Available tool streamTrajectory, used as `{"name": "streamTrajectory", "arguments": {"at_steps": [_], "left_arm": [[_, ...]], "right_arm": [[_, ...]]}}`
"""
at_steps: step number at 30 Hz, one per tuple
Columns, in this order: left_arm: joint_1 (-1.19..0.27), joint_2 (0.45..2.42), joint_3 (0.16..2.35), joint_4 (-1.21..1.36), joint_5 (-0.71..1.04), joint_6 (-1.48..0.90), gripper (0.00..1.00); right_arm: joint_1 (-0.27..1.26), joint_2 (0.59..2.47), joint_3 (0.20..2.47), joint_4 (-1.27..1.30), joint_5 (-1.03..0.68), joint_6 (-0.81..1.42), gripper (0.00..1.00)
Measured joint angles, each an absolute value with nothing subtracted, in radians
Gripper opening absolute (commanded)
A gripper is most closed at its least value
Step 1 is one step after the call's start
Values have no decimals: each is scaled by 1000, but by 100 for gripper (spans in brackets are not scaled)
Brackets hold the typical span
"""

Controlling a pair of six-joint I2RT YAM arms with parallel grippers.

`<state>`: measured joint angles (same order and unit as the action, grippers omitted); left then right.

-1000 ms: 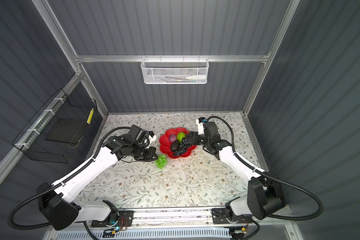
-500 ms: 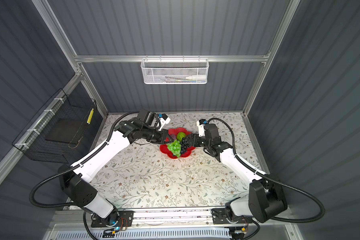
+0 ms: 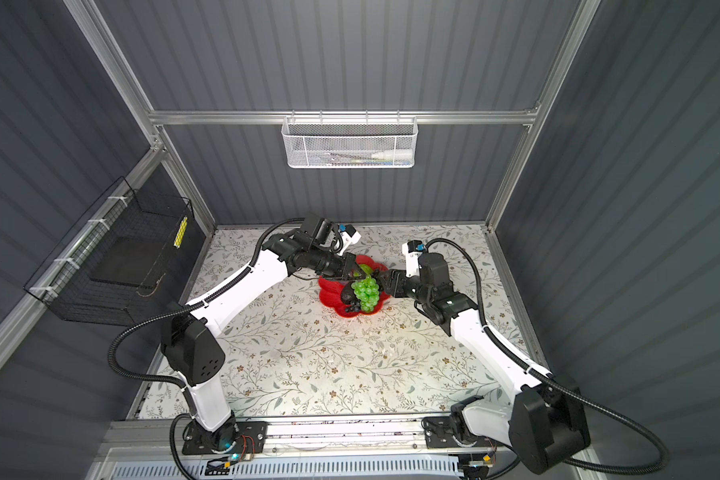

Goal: Place and organize the fake fruits in the fruit bowl
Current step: 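Lift the light green grapes with the left gripper and carry them to the bowl, then lower the green grapes into the bowl beside the brown fruit and release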

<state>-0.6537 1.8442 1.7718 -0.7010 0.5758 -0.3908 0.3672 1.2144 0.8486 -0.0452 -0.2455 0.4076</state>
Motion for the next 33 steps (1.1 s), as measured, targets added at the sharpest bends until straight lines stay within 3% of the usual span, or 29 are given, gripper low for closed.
{"name": "streamTrajectory", "arguments": {"at_steps": [18,33], "left_arm": [[-602,1709,1538,-670,433,-369,0],[-495,1702,1429,-597,422,-368,0]], "right_arm": [[393,1350,847,8,-289,412,61],[535,1611,941,76,-355,410,46]]}}
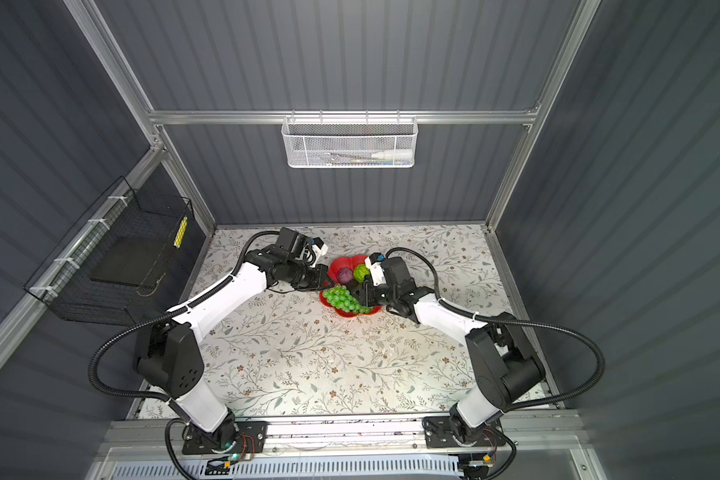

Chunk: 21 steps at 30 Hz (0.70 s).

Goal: Place and organize the fake fruits in the fruit bowl
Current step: 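Lower the green grapes into the bowl beside the brown fruit and release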

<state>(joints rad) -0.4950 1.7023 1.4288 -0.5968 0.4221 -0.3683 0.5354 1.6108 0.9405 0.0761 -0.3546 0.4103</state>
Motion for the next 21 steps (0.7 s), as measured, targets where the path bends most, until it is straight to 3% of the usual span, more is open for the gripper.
{"name": "streamTrajectory", "arguments": {"at_steps": [21], "left_arm": [[-437,1885,1515,-532,426,-350,0]], "right_arm": [[556,1732,947,154,-370,408,38]]}}
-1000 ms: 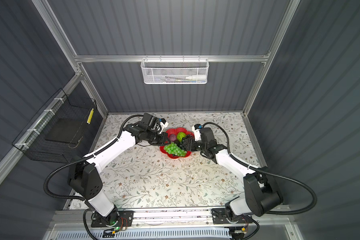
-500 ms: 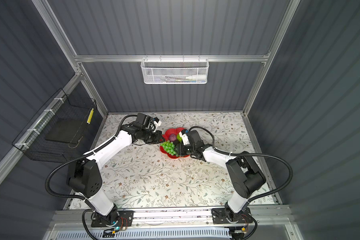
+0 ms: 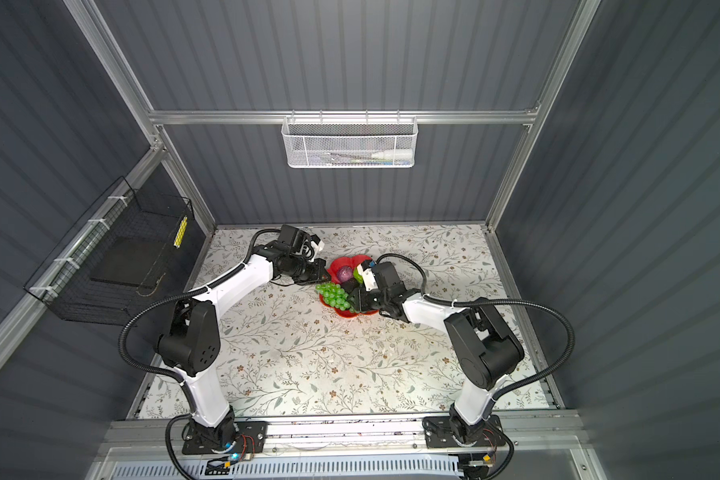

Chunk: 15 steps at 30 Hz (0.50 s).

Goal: Place and organize the fake fruits in the fruit bowl
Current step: 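Lower the green grapes into the bowl beside the brown fruit and release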

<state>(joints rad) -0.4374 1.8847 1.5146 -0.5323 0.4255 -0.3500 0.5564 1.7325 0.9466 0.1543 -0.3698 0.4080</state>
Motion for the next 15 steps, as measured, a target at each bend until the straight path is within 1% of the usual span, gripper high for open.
{"name": "streamTrajectory", "arguments": {"at_steps": [15], "left_arm": [[-437,2070,1688,-472,447,-351,0]], "right_arm": [[569,1772,952,217,-414,442,39]]}}
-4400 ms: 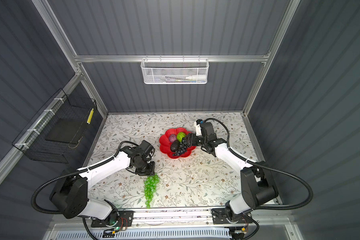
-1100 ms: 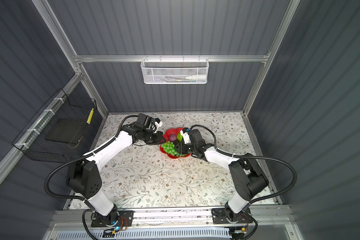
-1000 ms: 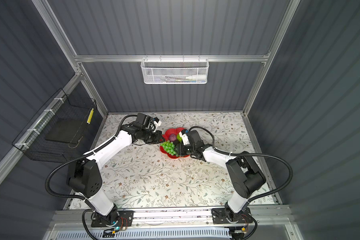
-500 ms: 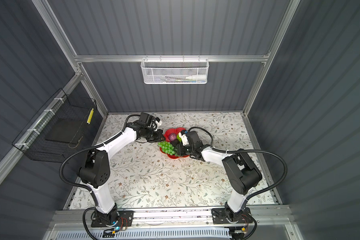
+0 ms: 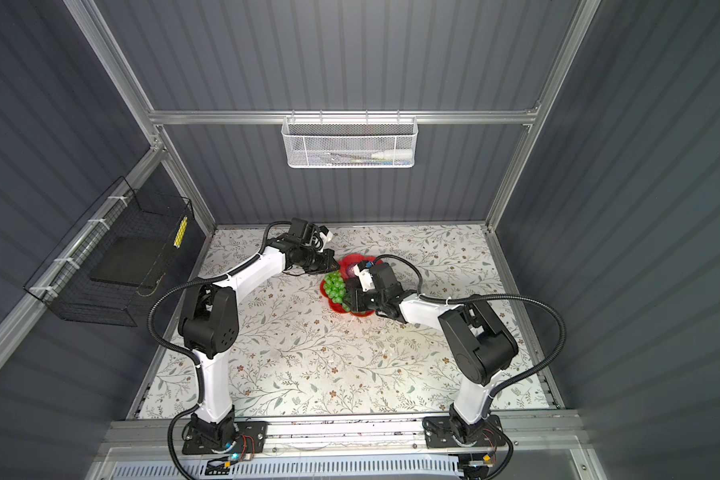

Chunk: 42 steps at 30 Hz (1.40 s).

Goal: Place and organize the fake fruits in the fruit bowl
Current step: 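Lower the green grapes into the bowl beside the brown fruit and release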

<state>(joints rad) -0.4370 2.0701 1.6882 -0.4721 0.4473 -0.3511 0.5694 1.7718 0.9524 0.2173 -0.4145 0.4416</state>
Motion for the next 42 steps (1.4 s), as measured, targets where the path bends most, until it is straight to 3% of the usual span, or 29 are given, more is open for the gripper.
{"name": "streamTrajectory", "arguments": {"at_steps": [10,20,28,33,38,42], "left_arm": [[-437,2119,1705,-456,498,-350,0],[-437,2132,1763,-448,562,-323,2],[-437,2224,1821,-449,607,-308,10],[-437,2247,1821,-447,614,-298,27],[-437,2233,1818,-432,608,-289,64],[-438,2189,1809,-435,572,-284,78]], "right_arm": [[570,1776,974,200,-414,433,50],[556,1660,955,139,-347,410,51],[538,1617,932,127,-302,410,52],[538,1616,926,109,-291,410,52],[538,1594,924,83,-275,407,53],[538,1553,924,66,-260,402,55]]}}
